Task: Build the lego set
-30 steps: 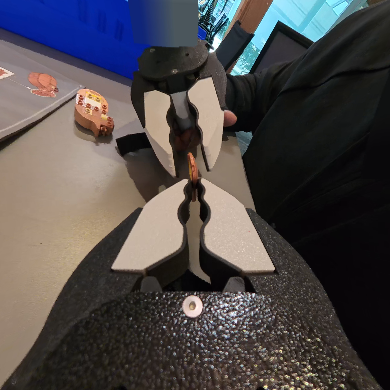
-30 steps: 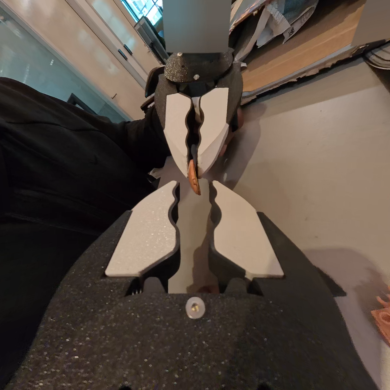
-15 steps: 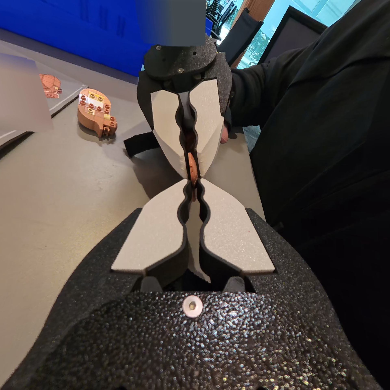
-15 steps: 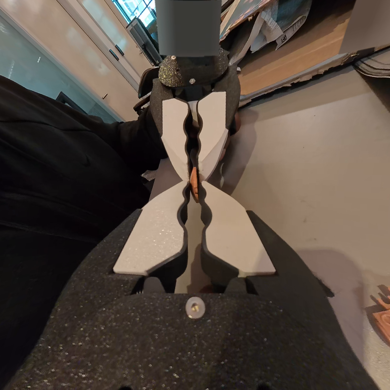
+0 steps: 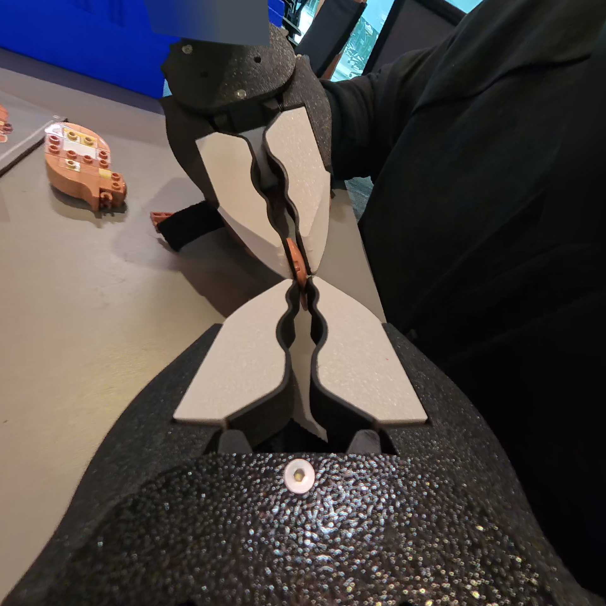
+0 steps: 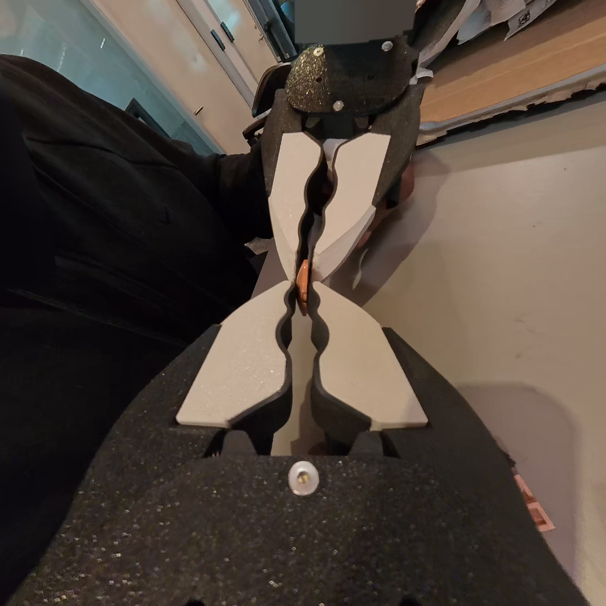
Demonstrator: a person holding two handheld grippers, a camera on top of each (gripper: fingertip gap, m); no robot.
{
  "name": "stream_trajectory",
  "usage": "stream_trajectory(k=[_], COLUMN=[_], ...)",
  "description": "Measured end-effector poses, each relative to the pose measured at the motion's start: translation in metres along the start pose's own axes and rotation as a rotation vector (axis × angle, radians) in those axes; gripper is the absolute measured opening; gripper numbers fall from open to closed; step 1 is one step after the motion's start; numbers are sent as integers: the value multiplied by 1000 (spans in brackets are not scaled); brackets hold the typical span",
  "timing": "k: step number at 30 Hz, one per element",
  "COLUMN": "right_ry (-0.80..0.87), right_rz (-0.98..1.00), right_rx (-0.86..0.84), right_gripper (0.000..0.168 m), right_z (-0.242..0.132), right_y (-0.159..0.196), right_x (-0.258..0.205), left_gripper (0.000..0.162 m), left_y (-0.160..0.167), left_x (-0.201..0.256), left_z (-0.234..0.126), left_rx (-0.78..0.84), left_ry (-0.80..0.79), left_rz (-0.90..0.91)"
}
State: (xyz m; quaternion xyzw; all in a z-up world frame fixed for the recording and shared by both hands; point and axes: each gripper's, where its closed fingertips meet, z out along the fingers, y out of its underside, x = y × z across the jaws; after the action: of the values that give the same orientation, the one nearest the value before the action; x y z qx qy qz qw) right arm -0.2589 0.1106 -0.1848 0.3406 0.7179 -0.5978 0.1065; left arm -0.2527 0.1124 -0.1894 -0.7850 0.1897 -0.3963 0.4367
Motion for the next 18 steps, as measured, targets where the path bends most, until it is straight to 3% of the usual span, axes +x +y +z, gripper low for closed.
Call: stream_trajectory(k=[15, 18], right_ry=[3, 21], right_rz=[6, 25], right_rx=[9, 18], right_gripper=[6, 23], right_z=[0, 0], right_y=[-2, -3], right_x=[0, 3], left_gripper=[4, 4], left_y=[0, -3], left_x=[0, 1], left_z=[-1, -3], left_rx=[11, 33], left_ry=[5, 19], left_rz=[-19, -20])
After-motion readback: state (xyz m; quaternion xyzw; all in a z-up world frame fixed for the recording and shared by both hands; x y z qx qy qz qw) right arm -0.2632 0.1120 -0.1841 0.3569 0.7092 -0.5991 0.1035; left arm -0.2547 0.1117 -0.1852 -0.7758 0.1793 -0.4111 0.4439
